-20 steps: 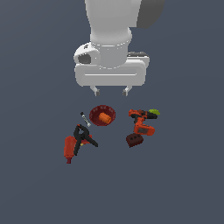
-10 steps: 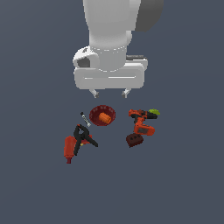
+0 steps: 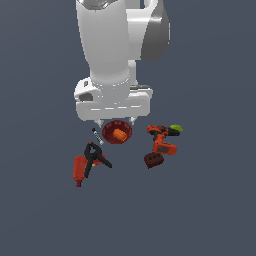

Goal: Pick up a designated object from a clutter of objects.

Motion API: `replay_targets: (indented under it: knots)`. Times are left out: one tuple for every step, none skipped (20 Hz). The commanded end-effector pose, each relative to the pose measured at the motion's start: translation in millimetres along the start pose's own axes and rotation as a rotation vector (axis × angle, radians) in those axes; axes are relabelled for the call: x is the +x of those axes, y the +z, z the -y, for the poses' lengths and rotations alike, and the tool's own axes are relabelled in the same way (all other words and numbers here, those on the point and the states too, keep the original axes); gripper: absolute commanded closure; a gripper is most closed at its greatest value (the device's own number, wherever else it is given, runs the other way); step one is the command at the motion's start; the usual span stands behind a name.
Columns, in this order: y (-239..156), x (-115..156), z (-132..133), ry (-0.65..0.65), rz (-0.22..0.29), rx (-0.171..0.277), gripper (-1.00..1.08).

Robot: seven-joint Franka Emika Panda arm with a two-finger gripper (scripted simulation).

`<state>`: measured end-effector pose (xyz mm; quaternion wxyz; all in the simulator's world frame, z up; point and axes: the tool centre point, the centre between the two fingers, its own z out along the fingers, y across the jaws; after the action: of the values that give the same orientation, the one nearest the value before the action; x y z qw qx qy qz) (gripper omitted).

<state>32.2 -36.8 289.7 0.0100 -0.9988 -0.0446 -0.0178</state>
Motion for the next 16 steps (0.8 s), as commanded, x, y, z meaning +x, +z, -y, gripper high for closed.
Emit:
replay_targets:
  knots:
    - [19, 2, -13, -0.034, 0.004, 0.0, -0.92]
    - [27, 3, -19, -0.05, 0.005, -0.001, -0.92]
    - [36, 4, -25, -0.066, 0.007, -0.001, -0.92]
    - [44, 4, -31, -0.081, 0.008, -0.001, -0.92]
    - [53, 5, -37, -0.097, 0.01, -0.002, -0.92]
    - [61, 5, -43, -0.113, 0.012, -0.002, -0.92]
    - [70, 5, -49, -0.129, 0.013, -0.003, -0.92]
    - [79, 4, -55, -0.145, 0.015, -0.004, -0.92]
    - [87, 4, -61, -0.161, 0.017, -0.004, -0.92]
    - [96, 3, -67, -0.177, 0.019, -0.005, -0.92]
    - [104, 2, -72, -0.192, 0.02, -0.005, -0.92]
    - [112, 1, -78, -0.206, 0.022, -0.006, -0.92]
    - [120, 0, -83, -0.22, 0.024, -0.007, -0.92]
    - [127, -2, -87, -0.233, 0.026, -0.007, -0.92]
    - [133, -3, -92, -0.245, 0.027, -0.008, -0.92]
    - [139, -4, -96, -0.256, 0.029, -0.009, -0.92]
